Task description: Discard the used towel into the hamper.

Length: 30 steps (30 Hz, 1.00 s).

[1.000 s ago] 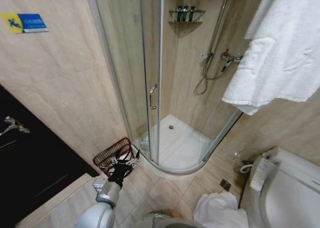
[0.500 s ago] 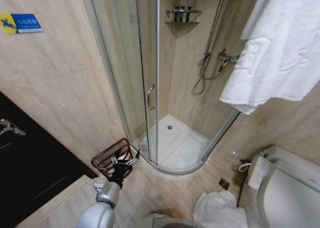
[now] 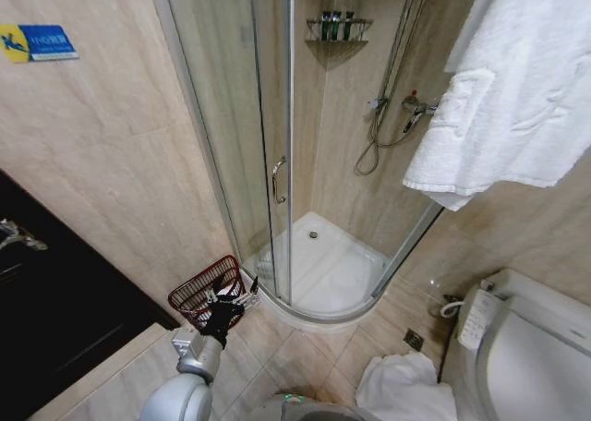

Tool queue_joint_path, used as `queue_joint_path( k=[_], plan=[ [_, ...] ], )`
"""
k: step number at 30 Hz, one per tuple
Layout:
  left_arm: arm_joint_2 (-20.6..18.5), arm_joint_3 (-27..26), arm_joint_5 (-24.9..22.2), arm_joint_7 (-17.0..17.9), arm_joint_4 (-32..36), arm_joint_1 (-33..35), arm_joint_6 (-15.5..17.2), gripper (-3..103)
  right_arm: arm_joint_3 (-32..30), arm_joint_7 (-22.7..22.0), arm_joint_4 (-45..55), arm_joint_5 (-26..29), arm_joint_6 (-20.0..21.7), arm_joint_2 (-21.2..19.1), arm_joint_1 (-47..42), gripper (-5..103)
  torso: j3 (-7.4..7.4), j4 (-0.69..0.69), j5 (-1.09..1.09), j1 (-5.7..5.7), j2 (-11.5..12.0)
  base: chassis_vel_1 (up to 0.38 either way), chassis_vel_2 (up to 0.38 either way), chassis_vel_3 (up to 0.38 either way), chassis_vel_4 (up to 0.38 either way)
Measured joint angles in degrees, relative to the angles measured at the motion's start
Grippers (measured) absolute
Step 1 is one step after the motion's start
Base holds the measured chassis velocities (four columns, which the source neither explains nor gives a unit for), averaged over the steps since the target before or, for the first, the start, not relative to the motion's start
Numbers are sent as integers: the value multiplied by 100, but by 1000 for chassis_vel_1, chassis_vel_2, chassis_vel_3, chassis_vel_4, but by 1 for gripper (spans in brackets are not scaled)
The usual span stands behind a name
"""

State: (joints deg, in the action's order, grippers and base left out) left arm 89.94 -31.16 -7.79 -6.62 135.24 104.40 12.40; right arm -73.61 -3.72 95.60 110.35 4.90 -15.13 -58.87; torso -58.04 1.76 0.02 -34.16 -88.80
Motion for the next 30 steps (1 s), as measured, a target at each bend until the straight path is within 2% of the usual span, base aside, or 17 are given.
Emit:
queue_joint_path(
  k=[4,7,8,10,12,15,16,19,20,22,24,25,26,27,28,29,30],
  plan=[
    [0,0,0,0,0,0,0,100,-299,-32,-249,51,94,-271,-366,101,0,0,0,0,0,0,0,0,0],
    [-2,0,0,0,0,0,0,100,-600,-37,-521,52,95,-612,-790,94,0,0,-5,0,0,0,0,0,0],
    [-2,0,0,0,0,0,0,100,-600,-37,-521,52,95,-612,-790,94,0,0,-5,0,0,0,0,0,0],
    [0,0,0,0,0,0,0,100,-832,-62,-826,20,111,-1010,-1188,91,0,3,-5,-1,0,0,0,0,0],
    [0,0,0,0,0,0,0,100,-851,-69,-875,-2,117,-1063,-1233,91,0,3,-5,-1,0,0,0,0,0],
    [0,0,0,0,0,0,0,100,-902,-133,-1065,-151,155,-1239,-1381,75,0,2,-1,-1,0,0,0,0,0],
    [0,0,0,0,0,0,0,100,-902,-133,-1065,-151,155,-1239,-1381,75,0,2,-1,-1,0,0,0,0,0],
    [0,0,0,0,0,0,0,100,-860,-204,-1023,-220,180,-1239,-1355,58,0,0,-1,0,0,0,0,0,0],
    [0,0,0,0,0,0,0,100,-860,-204,-1023,-220,180,-1239,-1355,58,0,0,-1,0,0,0,0,0,0],
    [0,0,0,0,0,0,0,100,-789,-206,-958,-274,179,-1215,-1286,47,0,0,-1,0,0,0,0,0,0],
    [0,0,0,0,0,0,0,100,-778,-206,-945,-281,178,-1212,-1272,47,0,0,-1,0,0,0,0,0,0],
    [0,0,0,0,0,0,0,100,-775,-206,-940,-286,174,-1212,-1269,41,0,0,-2,0,0,0,0,0,0],
    [0,0,0,0,0,0,0,100,-772,-205,-938,-299,164,-1216,-1268,41,0,0,-3,0,0,0,0,0,0],
    [0,0,0,0,0,0,0,100,-772,-197,-938,-308,145,-1219,-1269,31,0,1,-3,0,0,0,0,0,0],
    [0,0,0,0,0,0,0,100,-769,-175,-937,-314,113,-1218,-1272,25,0,0,-3,0,0,0,0,0,0],
    [0,0,0,0,0,0,0,100,-769,-175,-937,-314,113,-1218,-1272,25,0,0,-3,0,0,0,0,0,0],
    [0,0,0,0,0,0,0,100,-763,-143,-932,-328,80,-1213,-1274,20,0,1,-3,0,0,0,0,0,0]
  ],
)
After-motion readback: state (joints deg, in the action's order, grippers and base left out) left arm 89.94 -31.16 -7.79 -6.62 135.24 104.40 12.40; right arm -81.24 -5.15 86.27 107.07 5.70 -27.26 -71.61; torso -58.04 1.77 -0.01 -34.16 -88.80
